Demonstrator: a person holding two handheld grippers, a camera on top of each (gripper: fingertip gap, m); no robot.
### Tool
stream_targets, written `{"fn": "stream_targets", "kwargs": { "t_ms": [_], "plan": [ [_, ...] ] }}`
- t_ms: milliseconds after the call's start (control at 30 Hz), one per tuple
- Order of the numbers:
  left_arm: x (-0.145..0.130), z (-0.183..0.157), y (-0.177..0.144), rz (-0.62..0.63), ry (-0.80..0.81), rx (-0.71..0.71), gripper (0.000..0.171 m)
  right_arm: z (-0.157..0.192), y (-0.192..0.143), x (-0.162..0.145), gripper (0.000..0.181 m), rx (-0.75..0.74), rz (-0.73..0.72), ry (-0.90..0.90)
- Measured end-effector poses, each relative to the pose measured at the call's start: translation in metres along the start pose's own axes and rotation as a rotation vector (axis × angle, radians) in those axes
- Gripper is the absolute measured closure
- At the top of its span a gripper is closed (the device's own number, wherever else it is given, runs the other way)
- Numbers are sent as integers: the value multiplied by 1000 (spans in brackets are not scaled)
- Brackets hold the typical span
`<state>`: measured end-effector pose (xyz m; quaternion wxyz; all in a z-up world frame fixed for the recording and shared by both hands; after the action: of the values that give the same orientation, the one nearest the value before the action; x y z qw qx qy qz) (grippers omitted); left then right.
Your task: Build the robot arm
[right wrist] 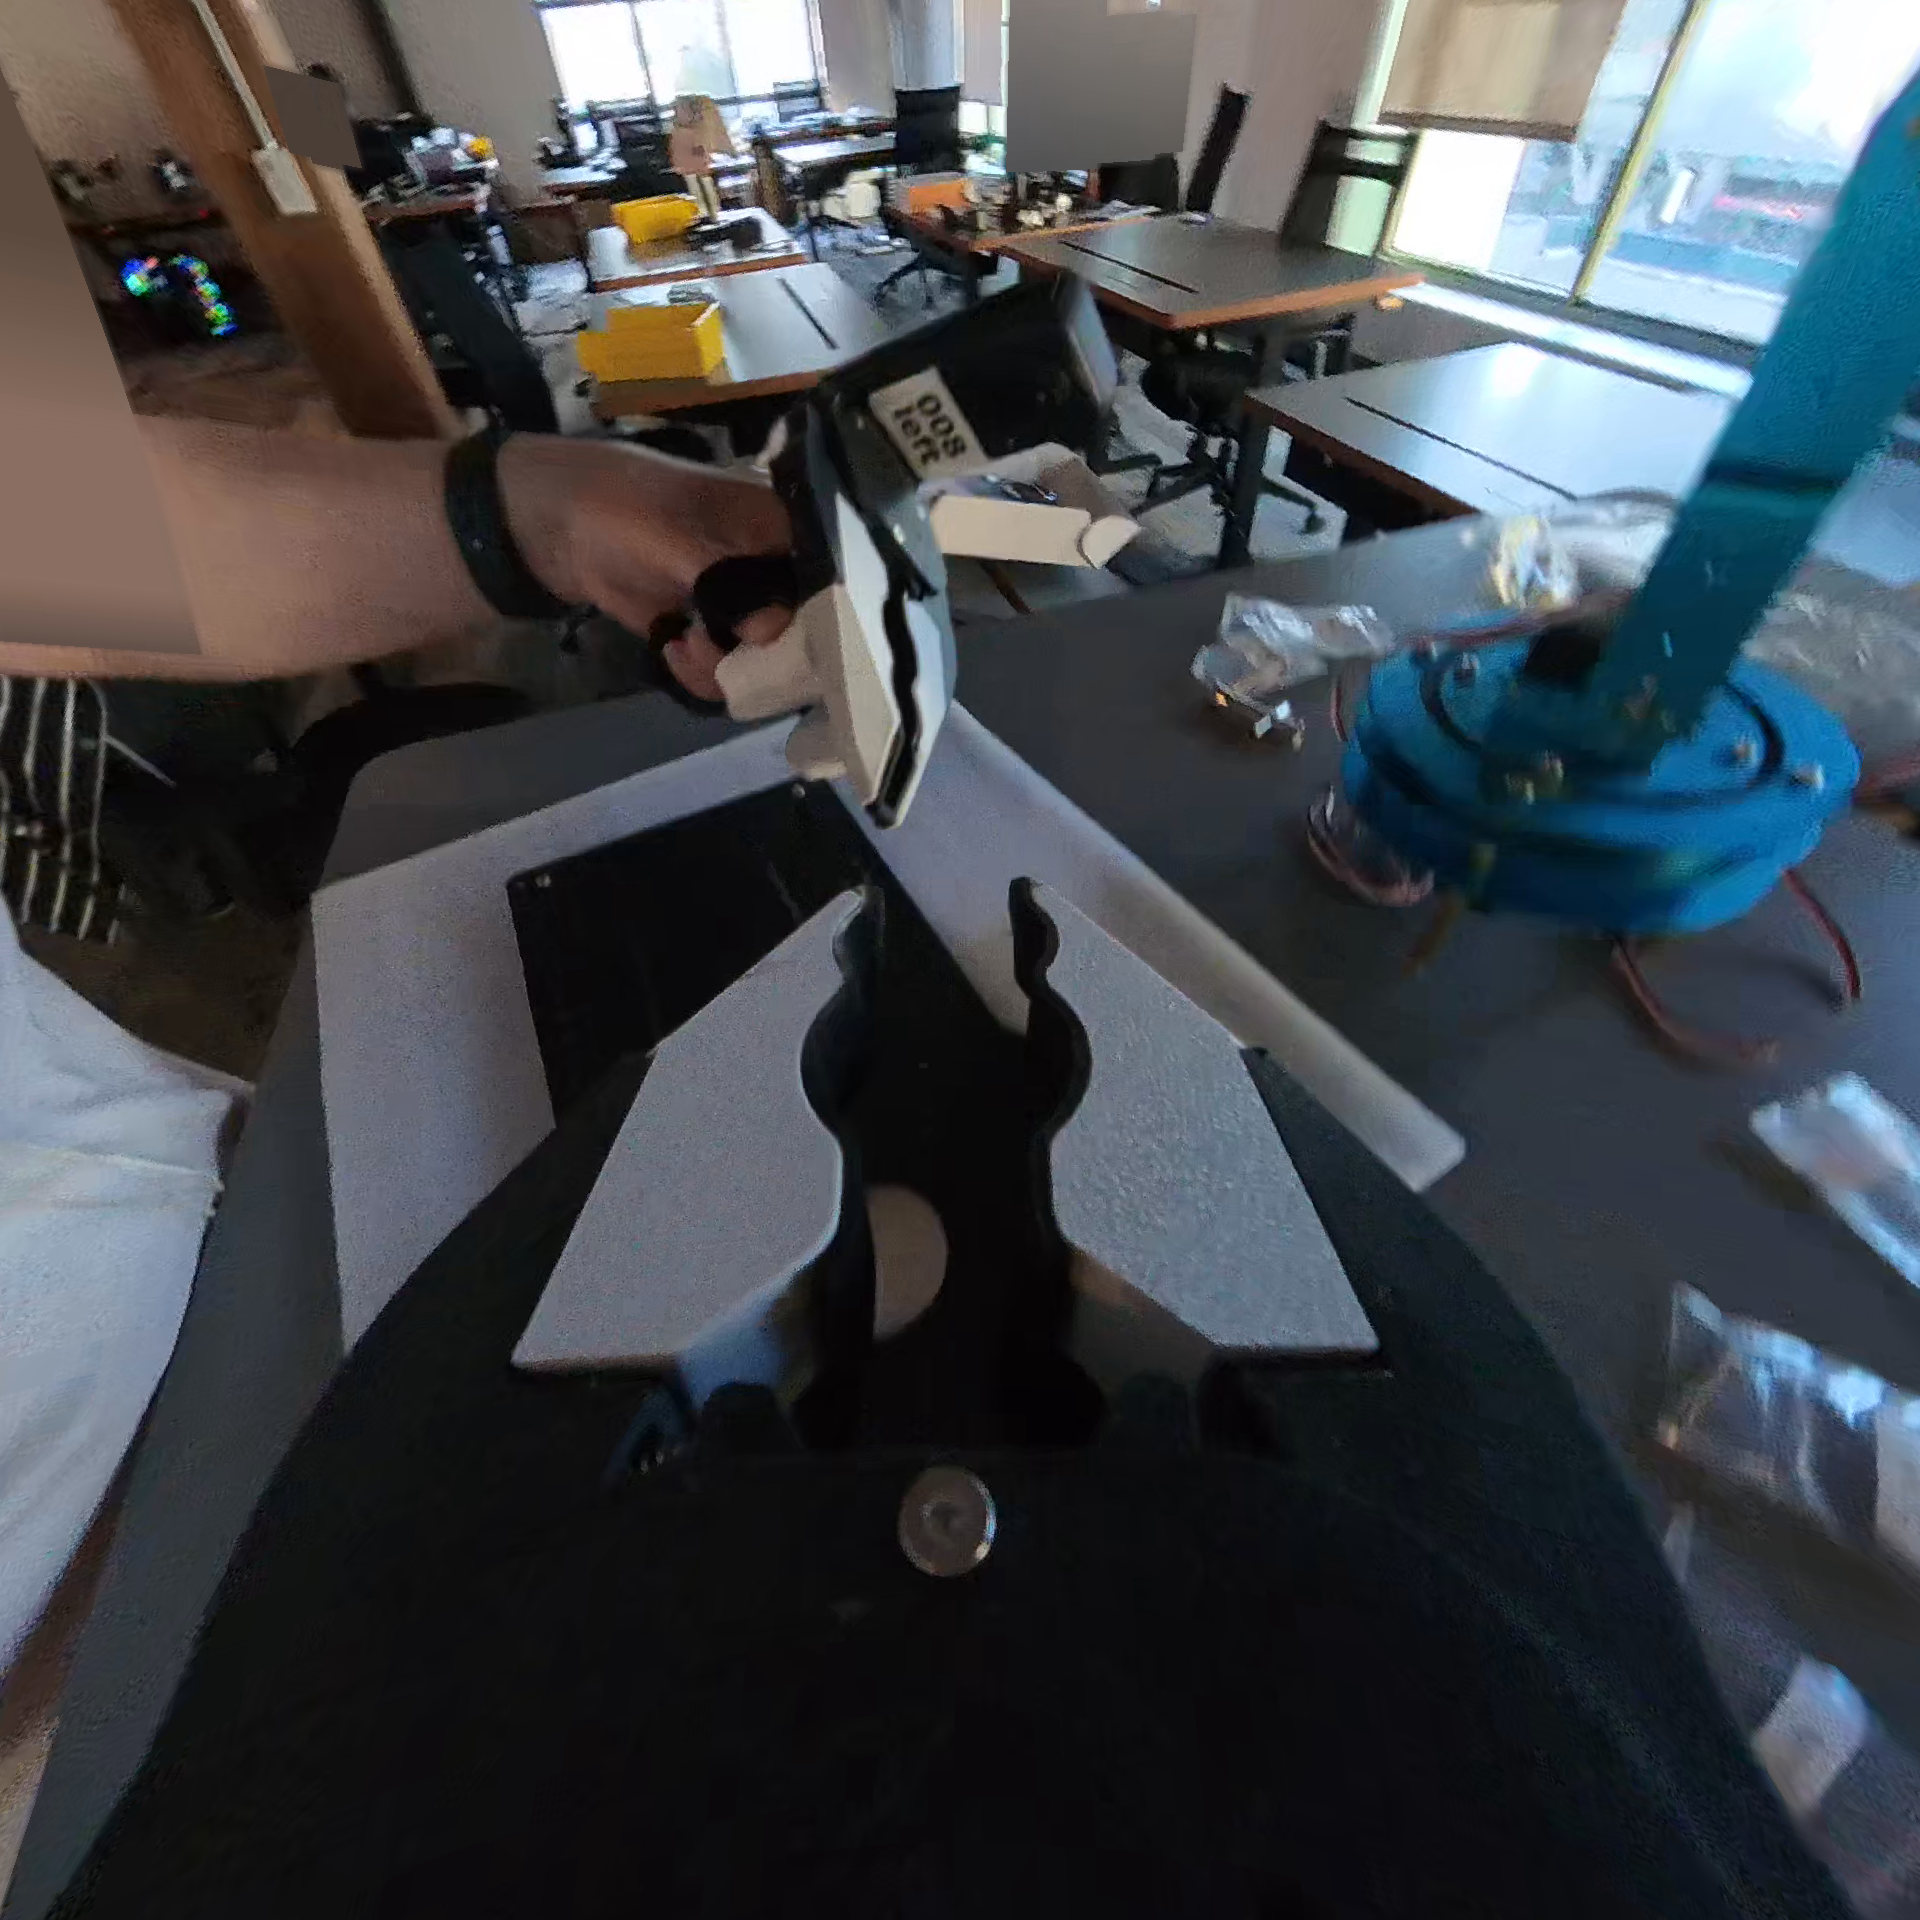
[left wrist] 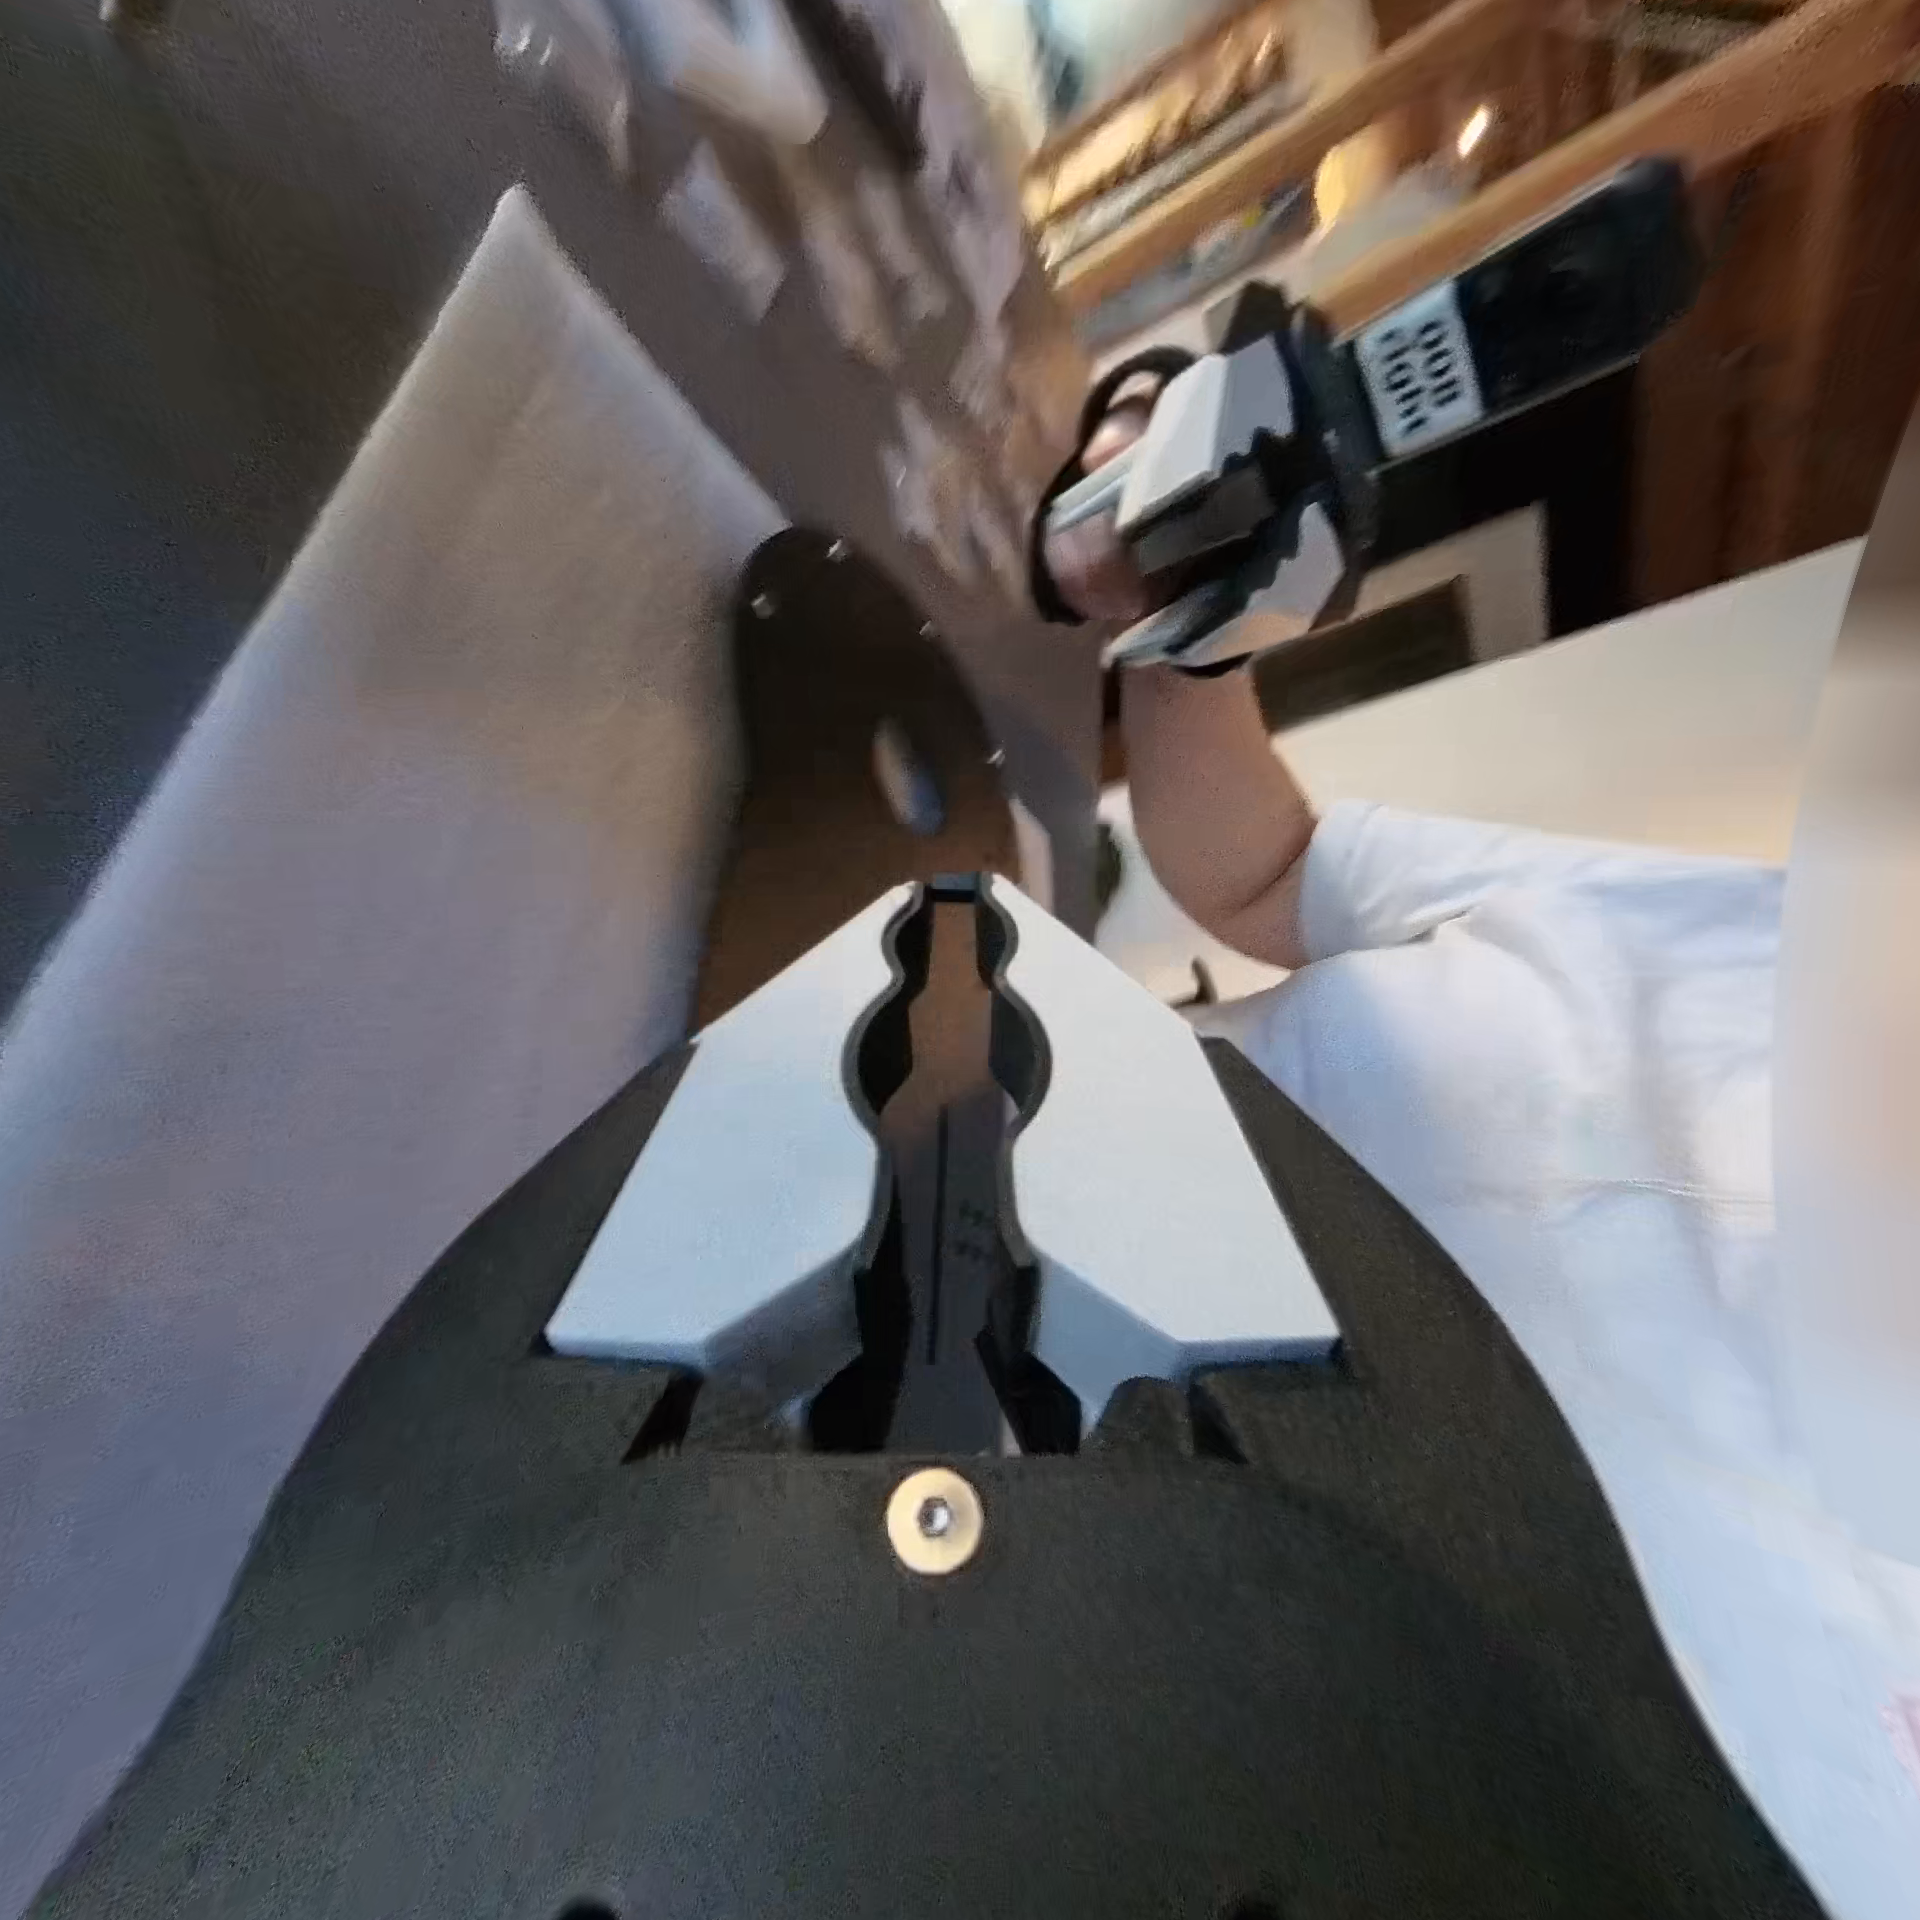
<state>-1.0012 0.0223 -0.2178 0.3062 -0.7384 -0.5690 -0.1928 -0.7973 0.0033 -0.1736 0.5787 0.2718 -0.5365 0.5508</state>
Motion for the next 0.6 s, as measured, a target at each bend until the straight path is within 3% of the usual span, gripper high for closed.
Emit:
{"fn": "stream_targets", "kwargs": {
  "t_ms": [100,200,367,600],
  "plan": [
    [4,24,9,185,-35,35,166,-5,-14,-28,158,-52,13,71],
    [8,33,16,261,-62,37,165,-4,-22,-49,157,-95,27,93],
    [6,25,7,225,-17,71,166,2,-28,-69,157,-179,80,8],
    [3,15,-20,86,-1,98,166,0,-23,-69,162,-300,110,-206]
  ]
}}
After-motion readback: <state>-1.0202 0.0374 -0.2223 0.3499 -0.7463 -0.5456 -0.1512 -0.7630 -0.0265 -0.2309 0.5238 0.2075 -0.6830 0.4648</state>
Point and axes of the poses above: each gripper's, where its closed fingertips meet, y out along the fingers, x out of its top, z = x × y across the jaws, the point moved 7 cm from there along -y, back along the fingers, and after that the axes turned 13 degrees about y, right-handed, at the moved point
